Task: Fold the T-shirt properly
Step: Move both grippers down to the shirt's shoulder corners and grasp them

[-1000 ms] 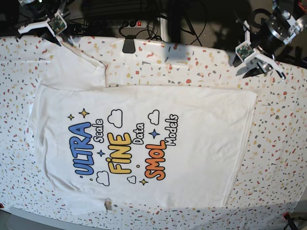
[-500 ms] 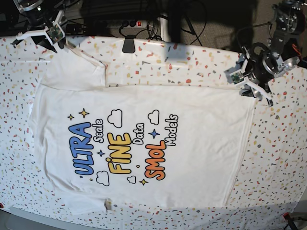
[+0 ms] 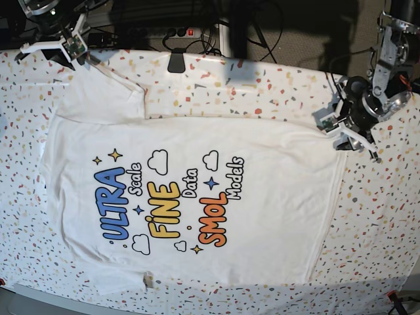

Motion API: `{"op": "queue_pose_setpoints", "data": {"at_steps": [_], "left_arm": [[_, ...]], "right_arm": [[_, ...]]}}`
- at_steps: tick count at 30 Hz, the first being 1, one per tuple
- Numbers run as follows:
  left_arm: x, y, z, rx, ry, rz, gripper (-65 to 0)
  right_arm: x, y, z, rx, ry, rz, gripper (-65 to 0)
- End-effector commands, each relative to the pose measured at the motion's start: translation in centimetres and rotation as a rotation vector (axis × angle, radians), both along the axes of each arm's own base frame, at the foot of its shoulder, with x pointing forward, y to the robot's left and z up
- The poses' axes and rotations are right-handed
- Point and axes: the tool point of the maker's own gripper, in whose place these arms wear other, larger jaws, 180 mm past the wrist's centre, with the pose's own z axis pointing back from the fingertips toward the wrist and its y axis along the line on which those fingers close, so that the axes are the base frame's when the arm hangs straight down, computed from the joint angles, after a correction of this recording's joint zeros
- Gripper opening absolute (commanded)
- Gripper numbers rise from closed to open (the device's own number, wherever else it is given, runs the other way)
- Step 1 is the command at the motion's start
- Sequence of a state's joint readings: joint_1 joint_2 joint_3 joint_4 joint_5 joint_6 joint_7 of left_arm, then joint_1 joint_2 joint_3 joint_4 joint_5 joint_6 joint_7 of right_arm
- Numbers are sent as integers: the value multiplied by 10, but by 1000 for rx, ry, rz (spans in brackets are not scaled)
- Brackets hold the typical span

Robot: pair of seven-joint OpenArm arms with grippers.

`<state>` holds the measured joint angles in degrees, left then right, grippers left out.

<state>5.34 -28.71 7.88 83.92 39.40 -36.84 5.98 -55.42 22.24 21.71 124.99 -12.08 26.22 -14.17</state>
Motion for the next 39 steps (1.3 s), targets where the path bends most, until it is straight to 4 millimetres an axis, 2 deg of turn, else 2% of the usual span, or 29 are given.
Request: {"op": "queue_pose_setpoints", "data": {"at_steps": [1, 12, 15, 19, 23, 27, 28, 33, 39], "left_arm": [[-1, 14, -1, 58, 14, 9, -413], [-3, 14, -3, 57, 20, 8, -426], [-8, 13, -5, 56, 48, -4, -491], [-11, 11, -7, 50, 61, -12, -650], [-15, 9, -10, 45, 71, -12, -650], [-19, -1, -14, 21, 78, -10, -650], [-19, -3, -14, 16, 77, -9, -650], [-18, -13, -14, -16, 73, -16, -650], [-18, -20, -12, -71, 74, -5, -650]], "right_arm": [[3, 1, 8, -5, -24, 8, -504], [4, 0, 8, -6, -27, 8, -504], [6, 0, 9, -6, -35, 8, -504], [9, 0, 10, -6, -43, 8, -504], [8, 0, 10, -6, -41, 9, -489], [6, -8, 6, -65, -6, 21, -326], [6, -10, 4, -72, 0, 30, -310], [7, -27, -12, -122, 44, 91, -311], [16, -40, -44, -192, 112, 156, -312]]}}
